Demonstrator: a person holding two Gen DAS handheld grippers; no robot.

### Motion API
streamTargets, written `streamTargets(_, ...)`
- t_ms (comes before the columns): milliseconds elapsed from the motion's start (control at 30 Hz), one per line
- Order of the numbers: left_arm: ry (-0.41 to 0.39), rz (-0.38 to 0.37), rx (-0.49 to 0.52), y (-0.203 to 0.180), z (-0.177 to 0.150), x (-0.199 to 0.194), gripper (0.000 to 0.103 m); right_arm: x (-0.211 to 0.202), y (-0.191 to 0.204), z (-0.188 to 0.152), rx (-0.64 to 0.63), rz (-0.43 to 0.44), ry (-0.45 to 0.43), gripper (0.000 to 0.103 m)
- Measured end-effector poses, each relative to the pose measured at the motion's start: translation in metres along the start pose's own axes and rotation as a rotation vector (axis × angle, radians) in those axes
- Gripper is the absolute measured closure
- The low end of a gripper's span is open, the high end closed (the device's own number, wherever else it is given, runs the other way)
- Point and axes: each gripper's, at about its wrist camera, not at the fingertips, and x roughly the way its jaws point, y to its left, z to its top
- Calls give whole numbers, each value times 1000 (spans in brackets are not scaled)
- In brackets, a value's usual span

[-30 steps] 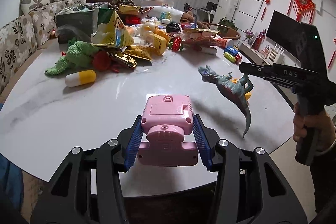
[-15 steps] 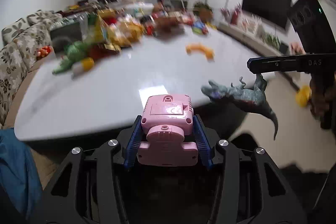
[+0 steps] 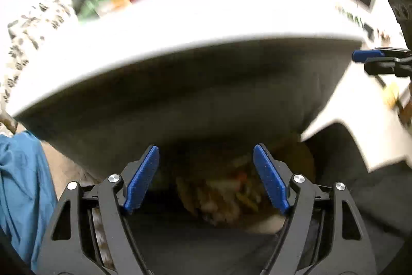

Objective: Collect trash
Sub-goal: 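Grasp the yellow excavator-arm toy with the right tool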

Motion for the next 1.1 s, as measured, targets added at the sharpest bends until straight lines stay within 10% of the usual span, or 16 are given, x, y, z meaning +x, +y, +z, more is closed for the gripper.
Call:
streamTargets(200,-175,38,-74,19,56,-22,22,20,-58,93,39,-217,-97,42)
streamTargets(433,-197,114,-162,40,88,-15,22,83,-110,152,98,-336,27,48)
streamTargets(567,-177,124,-186,57,89,-12,22,99,-115,147,73,-316,135,61)
streamTargets(633,-161,131,-194,62,91,-7,22,104,-109,154,35,-288,176,89)
streamTargets(1100,-20,172,-182,126,164,68,20,40,-70,121,208,19,-67,89)
